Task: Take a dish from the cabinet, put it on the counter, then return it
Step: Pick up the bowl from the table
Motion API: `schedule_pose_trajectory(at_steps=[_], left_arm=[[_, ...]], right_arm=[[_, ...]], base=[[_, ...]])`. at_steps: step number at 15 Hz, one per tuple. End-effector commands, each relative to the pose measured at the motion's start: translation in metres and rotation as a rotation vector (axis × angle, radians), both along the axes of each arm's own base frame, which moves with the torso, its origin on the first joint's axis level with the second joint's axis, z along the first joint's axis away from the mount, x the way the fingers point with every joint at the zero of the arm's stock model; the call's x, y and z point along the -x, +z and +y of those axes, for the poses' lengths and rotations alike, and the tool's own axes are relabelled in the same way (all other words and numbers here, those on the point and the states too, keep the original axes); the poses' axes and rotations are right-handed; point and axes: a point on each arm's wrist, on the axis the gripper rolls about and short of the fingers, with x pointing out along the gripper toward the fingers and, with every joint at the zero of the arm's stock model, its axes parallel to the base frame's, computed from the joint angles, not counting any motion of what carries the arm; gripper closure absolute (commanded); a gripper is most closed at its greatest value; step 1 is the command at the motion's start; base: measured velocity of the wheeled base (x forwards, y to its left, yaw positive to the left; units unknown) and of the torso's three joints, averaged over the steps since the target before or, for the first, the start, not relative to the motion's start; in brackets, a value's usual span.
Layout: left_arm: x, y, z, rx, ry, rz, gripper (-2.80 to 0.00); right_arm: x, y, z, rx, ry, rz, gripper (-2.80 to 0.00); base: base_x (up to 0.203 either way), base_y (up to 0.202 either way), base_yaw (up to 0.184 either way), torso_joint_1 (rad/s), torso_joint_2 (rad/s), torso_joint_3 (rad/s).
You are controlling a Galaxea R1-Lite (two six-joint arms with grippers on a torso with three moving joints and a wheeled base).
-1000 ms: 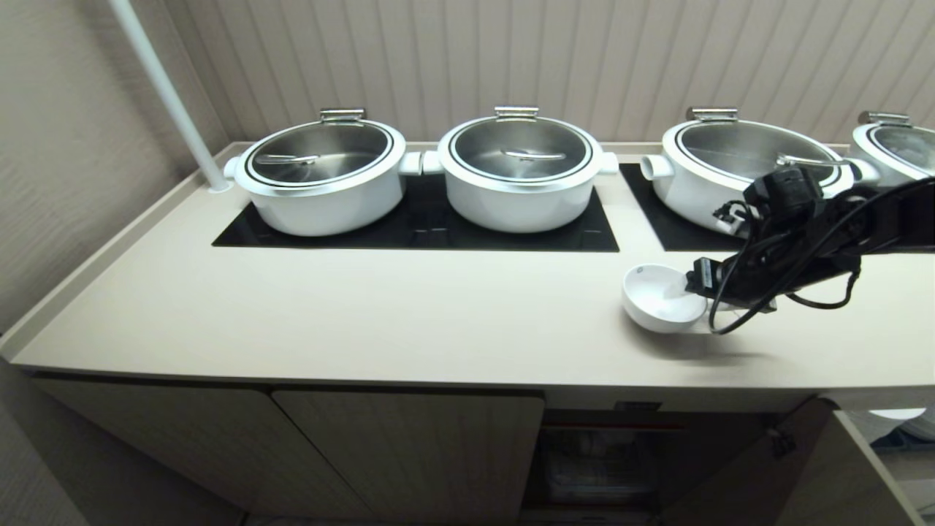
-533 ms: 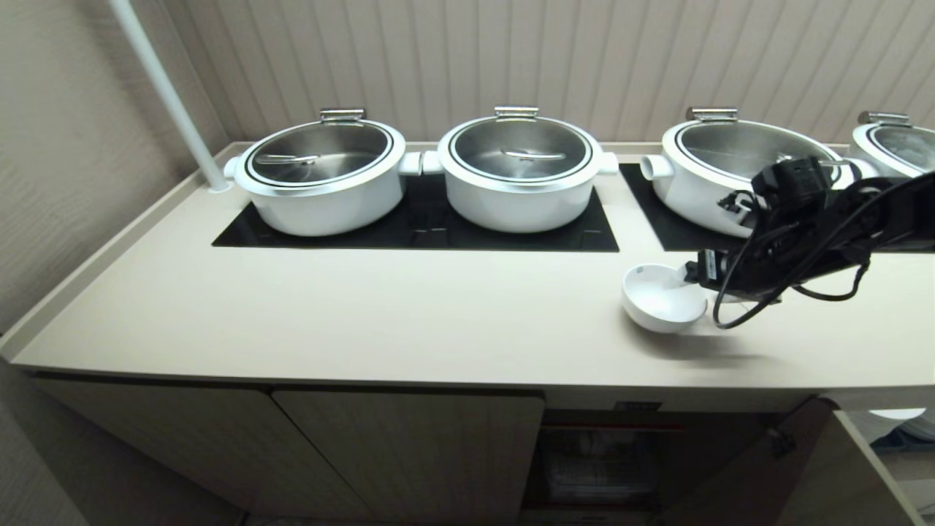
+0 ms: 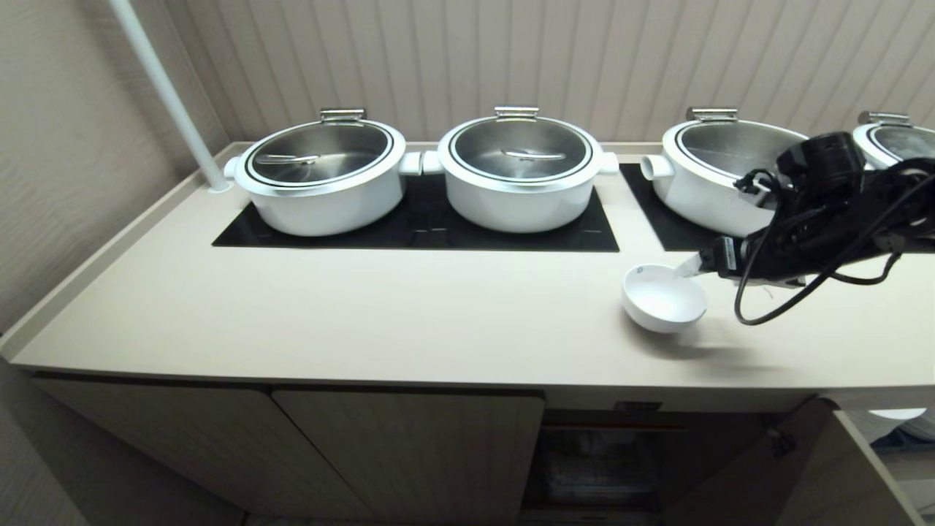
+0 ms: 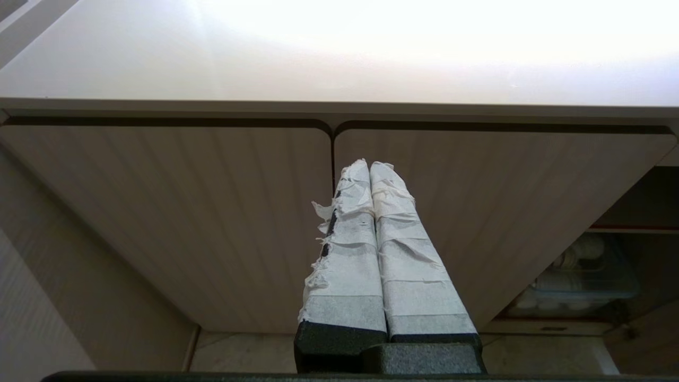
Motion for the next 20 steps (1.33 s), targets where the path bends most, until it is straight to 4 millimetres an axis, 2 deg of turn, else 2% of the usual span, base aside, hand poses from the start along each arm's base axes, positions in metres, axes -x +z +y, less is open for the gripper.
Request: schedule_pose_trajectory(at_steps=[1, 5, 8, 9, 15, 20], left_arm=[[0.000, 0.000, 0.000, 0.000, 0.000, -0.001, 0.00], [0.000, 0.000, 0.000, 0.000, 0.001, 0.000, 0.00], [0.000, 0.000, 0.000, 0.000, 0.000, 0.000, 0.00], [0.000, 0.000, 0.000, 0.000, 0.000, -0.001, 0.00], [0.000, 0.000, 0.000, 0.000, 0.000, -0.001, 0.00], [0.000, 0.000, 0.000, 0.000, 0.000, -0.001, 0.00]], right_arm=[[0.009, 0.012, 0.000, 0.015, -0.001, -0.033, -2.80], [0.018, 0.021, -0.002, 0.071, -0.020, -0.086, -2.80], [0.025, 0.020, -0.002, 0.104, -0.030, -0.161, -2.80], [0.027, 0.017, -0.003, 0.134, -0.049, -0.180, 0.00], [0.050, 0.017, -0.004, 0.153, -0.062, -0.282, 0.00], [0.087, 0.026, 0.001, 0.140, -0.055, -0.393, 0.00]], base=[[0.000, 0.000, 0.000, 0.000, 0.00, 0.000], [0.000, 0.000, 0.000, 0.000, 0.00, 0.000], [0.000, 0.000, 0.000, 0.000, 0.00, 0.000], [0.000, 0.000, 0.000, 0.000, 0.00, 0.000], [0.000, 0.000, 0.000, 0.000, 0.00, 0.000], [0.000, 0.000, 0.000, 0.000, 0.00, 0.000]])
